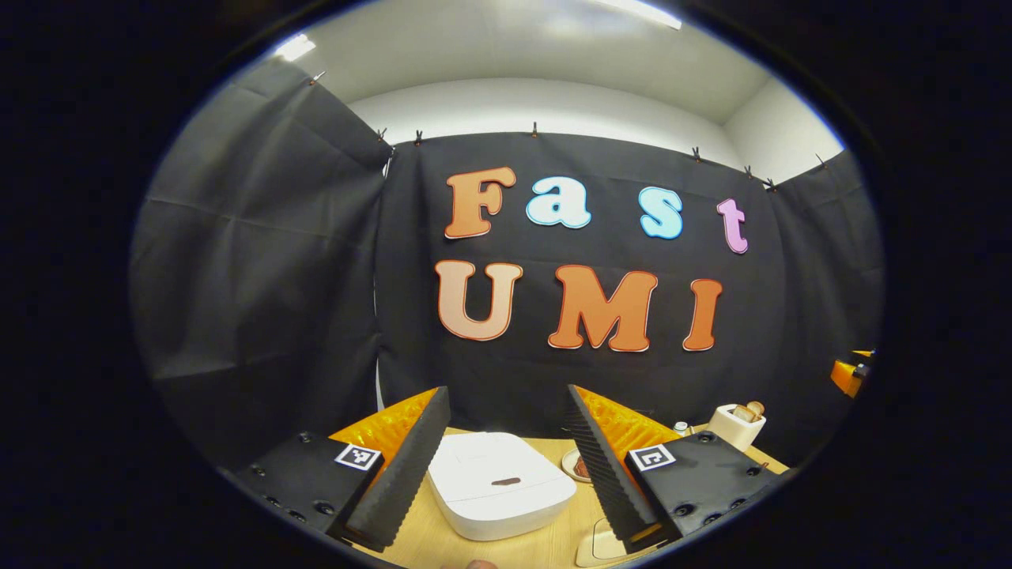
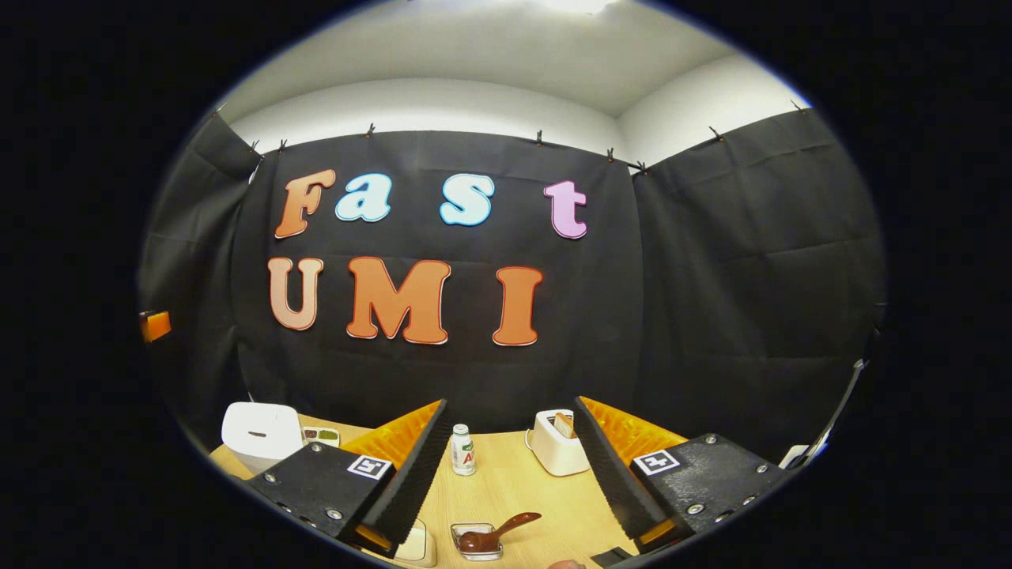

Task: Close the left gripper, press the button to open the rice cooker; take a wooden spoon from the chopstick holder with the right hand, scoop a spoonful of rice and pour it into the rice cooker, then put the wooden spoon back into the chopstick holder.

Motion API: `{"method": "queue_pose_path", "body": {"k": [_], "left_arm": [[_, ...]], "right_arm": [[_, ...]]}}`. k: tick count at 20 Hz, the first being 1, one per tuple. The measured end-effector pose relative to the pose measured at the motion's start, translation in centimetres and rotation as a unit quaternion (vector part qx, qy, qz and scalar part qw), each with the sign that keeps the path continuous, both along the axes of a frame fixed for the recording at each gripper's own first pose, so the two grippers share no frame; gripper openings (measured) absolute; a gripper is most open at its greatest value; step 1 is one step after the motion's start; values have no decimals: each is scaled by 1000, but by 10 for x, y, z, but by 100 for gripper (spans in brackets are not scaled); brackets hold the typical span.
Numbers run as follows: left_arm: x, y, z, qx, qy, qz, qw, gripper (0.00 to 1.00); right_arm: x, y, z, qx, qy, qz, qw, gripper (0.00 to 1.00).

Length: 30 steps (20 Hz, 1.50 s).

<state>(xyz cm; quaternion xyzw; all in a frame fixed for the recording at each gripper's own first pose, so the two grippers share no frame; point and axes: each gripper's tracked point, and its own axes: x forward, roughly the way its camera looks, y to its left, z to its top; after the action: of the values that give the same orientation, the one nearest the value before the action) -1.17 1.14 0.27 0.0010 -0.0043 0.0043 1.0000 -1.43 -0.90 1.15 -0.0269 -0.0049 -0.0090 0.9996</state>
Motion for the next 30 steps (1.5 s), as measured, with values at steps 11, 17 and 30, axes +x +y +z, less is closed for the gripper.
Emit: {"method": "queue_pose_path", "body": {"k": [11,17,30], "left_arm": [[-6,-1,2,3,-4,-11,1000,99],[-4,-2,-5,7,7,-22,1000,87],[26,1,-44,21,59,-28,998,5]], "right_arm": [[-7,-4,-2,-15,5,2,1000,100],[-7,2,-8,-14,14,8,1000,96],[-1,7,-20,-20,27,6,999,96]]}}
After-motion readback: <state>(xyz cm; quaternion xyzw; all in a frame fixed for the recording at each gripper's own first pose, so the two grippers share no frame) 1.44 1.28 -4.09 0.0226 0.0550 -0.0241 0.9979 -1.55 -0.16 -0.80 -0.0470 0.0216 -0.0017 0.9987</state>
